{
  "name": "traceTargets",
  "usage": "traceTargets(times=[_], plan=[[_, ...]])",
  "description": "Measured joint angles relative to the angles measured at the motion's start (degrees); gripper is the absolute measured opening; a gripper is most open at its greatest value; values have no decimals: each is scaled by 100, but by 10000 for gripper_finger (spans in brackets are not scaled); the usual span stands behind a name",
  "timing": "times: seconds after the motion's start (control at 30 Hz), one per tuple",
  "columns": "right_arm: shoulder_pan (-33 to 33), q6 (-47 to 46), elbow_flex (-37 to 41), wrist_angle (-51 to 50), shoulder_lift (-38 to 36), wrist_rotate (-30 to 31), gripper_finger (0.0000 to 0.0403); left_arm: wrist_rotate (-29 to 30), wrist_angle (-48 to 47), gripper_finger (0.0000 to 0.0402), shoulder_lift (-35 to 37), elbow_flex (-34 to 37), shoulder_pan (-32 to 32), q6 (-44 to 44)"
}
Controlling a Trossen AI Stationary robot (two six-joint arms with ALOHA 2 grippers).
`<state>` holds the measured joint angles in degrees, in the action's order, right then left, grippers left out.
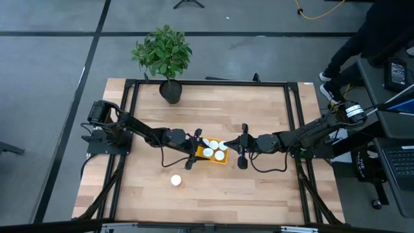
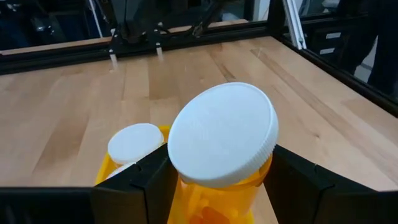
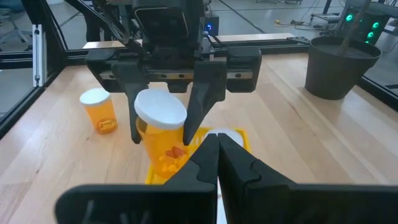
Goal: Pick and place pill bottles into a basket
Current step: Put the top orange pill bottle into the yellow bin
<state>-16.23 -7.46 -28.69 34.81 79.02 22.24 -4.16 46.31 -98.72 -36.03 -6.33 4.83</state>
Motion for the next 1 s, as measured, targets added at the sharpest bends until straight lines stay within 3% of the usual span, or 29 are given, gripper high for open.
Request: traceTargets(times=[1.0], plan=[[0,-4,0,4,9,-2,4,185,608,210,-634,-37,9,49]])
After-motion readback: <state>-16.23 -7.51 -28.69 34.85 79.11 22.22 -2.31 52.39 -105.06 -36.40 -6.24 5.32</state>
